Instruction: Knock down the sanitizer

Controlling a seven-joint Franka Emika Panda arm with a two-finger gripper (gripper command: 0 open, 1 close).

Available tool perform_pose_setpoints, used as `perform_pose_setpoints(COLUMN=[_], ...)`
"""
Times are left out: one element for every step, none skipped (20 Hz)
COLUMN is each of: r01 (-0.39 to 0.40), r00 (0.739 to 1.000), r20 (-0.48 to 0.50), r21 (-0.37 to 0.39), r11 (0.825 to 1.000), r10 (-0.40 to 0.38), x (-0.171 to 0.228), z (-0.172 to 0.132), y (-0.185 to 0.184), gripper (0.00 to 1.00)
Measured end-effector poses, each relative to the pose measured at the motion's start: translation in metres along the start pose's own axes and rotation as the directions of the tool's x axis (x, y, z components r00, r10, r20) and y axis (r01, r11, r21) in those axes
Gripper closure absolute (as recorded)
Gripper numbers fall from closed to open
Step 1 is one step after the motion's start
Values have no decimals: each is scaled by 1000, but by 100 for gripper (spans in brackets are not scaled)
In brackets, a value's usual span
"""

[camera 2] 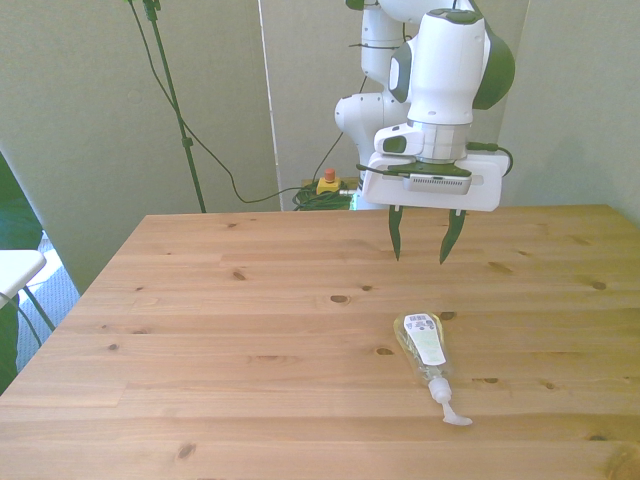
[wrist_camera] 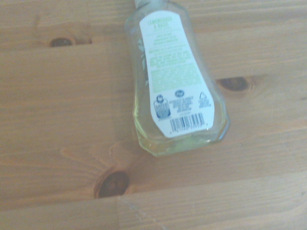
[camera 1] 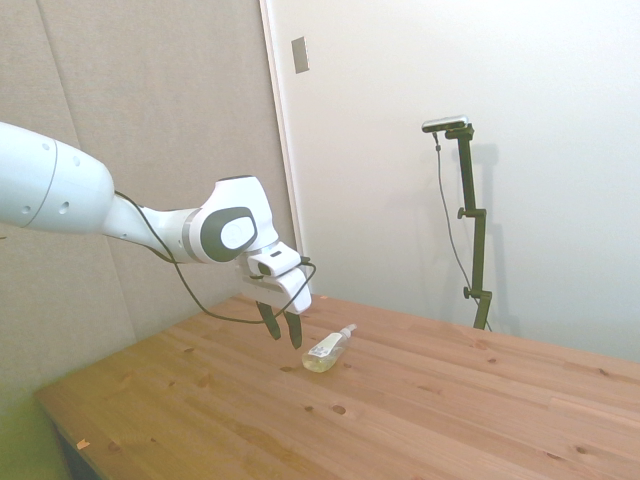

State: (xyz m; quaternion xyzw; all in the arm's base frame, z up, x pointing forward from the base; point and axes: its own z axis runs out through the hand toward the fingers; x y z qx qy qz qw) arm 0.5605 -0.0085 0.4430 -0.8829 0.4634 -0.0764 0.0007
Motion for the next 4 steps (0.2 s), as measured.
perform_pose_setpoints(r01=[7,13,20,26], r00=[1000,1000,1000,1000], r20=[3,6,9,11], r21=[-3,-6,-8,-11], r11=[1000,1000,1000,1000], r10=[-7,-13,-20,-25], x=[-5,-11,-18,-24], z=[0,0,0,1], y=[3,7,10,13], gripper=[0,0,0,0])
